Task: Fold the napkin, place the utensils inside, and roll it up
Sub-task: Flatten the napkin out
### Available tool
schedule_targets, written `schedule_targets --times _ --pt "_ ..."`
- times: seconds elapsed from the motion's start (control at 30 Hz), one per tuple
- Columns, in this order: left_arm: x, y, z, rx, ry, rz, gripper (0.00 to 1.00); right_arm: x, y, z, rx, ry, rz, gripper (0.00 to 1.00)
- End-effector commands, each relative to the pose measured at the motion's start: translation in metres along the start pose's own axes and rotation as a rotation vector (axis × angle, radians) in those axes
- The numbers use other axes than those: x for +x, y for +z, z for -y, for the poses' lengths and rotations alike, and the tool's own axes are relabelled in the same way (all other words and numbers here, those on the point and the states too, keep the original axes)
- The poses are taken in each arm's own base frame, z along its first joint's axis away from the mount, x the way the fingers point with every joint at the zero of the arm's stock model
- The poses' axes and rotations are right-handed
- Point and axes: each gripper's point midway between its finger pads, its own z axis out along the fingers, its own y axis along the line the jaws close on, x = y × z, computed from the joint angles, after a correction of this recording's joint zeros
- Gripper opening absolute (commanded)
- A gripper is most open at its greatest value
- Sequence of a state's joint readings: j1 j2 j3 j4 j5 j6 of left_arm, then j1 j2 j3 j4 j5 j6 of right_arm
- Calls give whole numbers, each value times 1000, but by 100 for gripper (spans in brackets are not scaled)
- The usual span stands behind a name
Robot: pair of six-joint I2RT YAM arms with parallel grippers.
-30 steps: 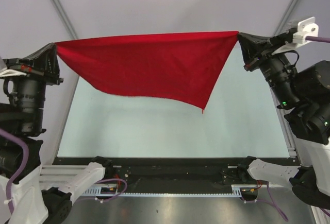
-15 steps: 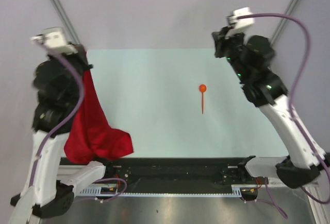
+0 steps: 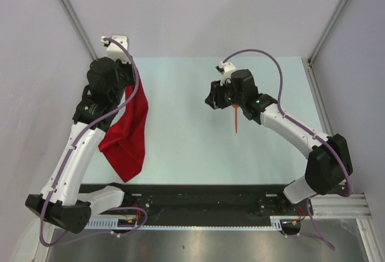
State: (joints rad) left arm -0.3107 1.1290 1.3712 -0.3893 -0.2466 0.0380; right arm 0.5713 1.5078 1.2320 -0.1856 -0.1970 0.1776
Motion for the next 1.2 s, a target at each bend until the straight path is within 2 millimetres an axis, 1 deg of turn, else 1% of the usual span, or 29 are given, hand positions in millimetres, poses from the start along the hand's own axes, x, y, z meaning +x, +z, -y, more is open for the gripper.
schedule_targets --times 0.0,0.07,0.1,0.13,0.17,0.2,0.23,0.27,0.3,0.33,0.37,0.4,0.43,0.47,0.53,0.57,0.7,0.77,0.87,0.93,0.97,1.0,1.03,1.07,1.1,1.17 --pt "-1 15 6 26 6 19 0 20 13 -50 -170 37 -13 47" --pt "2 18 11 43 -8 1 0 35 17 -63 -207 67 -37 48" --pt "4 19 13 53 -16 -3 0 40 19 -73 -239 68 -22 50" --pt "1 18 20 84 -32 1 0 42 20 -80 -254 74 -20 51" --pt "-2 16 22 101 -34 11 0 43 22 -86 -268 95 -18 53" --pt "-3 15 26 123 -64 14 0 39 21 -99 -295 85 1 56" --pt "-12 9 31 154 -90 35 0 35 22 -105 -305 84 15 57" --pt "-17 5 43 220 -101 40 0 29 22 -110 -299 82 41 57" --pt "-22 1 51 269 -112 44 0 23 20 -122 -319 71 64 59" --pt "-30 -2 59 311 -131 46 0 9 18 -126 -304 72 105 59" --pt "-34 -8 72 385 -136 47 0 -6 12 -131 -306 75 155 59" --pt "-37 -10 78 410 -144 40 0 -17 8 -135 -308 89 192 60" --pt "-45 -14 86 438 -144 51 0 -26 4 -137 -300 95 231 61" --pt "-48 -17 91 453 -144 55 0 -46 -8 -141 -309 99 301 61" --pt "-53 -23 99 482 -155 58 0 -66 -20 -141 -290 108 378 62" --pt "-55 -25 102 494 -159 60 0 -81 -31 -143 -296 106 431 63" --pt "-60 -35 114 527 -173 60 0 -114 -51 -145 -288 99 532 64" --pt "-59 -37 119 538 -175 57 0 -129 -58 -150 -295 97 560 64" --pt "-57 -37 127 542 -180 47 0 -142 -66 -154 -305 108 588 63" --pt "-55 -34 128 527 -195 42 0 -142 -68 -155 -306 124 582 62" --pt "-54 -32 129 527 -199 41 0 -139 -67 -156 -307 126 570 60" --pt "-54 -29 129 517 -211 42 0 -131 -65 -159 -324 118 544 60" --pt "-55 -26 127 498 -214 48 0 -121 -63 -159 -321 115 514 59" --pt "-55 -23 125 484 -210 55 0 -110 -60 -165 -325 105 486 58" --pt "-53 -17 125 471 -206 48 0 -91 -51 -163 -313 102 442 57" --pt "-52 -10 120 429 -200 48 0 -62 -38 -163 -308 130 364 55"
